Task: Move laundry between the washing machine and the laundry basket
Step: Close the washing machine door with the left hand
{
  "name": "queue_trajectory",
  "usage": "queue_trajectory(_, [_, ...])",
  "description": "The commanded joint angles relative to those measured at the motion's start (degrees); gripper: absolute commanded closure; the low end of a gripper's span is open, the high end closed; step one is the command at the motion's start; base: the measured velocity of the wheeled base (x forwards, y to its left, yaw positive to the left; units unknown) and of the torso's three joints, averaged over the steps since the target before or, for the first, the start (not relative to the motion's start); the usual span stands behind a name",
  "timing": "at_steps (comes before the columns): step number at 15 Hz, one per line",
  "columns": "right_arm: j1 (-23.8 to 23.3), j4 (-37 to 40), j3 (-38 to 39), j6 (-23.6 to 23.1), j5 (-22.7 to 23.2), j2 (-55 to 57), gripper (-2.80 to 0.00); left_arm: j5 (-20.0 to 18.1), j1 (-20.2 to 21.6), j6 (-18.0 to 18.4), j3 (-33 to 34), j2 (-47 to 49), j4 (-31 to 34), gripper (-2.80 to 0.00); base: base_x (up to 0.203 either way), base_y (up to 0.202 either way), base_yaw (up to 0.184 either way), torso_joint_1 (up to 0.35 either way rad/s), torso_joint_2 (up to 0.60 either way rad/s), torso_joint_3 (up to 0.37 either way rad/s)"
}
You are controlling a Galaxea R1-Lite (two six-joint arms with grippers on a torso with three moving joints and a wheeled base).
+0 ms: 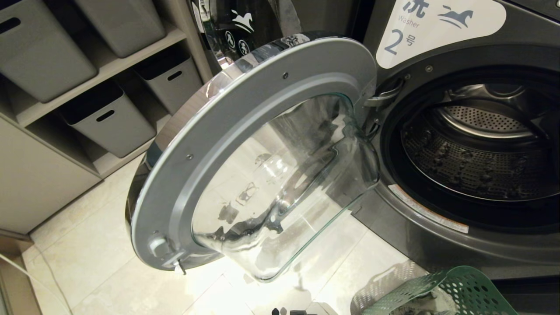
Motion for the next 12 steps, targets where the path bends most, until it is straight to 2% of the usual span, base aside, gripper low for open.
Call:
queue_trajectory(1, [0.0, 0.0, 0.1, -0.1, 0.0, 0.1, 0.0, -0.1, 0.0, 0.2, 0.1, 0.1, 0.0, 0.0, 0.0, 0.0, 0.0, 0.0, 0.0, 0.0])
queue_trajectory(12, [0.0, 0.1, 0.0, 0.3, 0.0, 0.1, 0.0, 0.0, 0.0, 0.0, 0.1, 0.1, -0.1, 0.0, 0.0, 0.0, 0.0, 0.0, 0.0, 0.0])
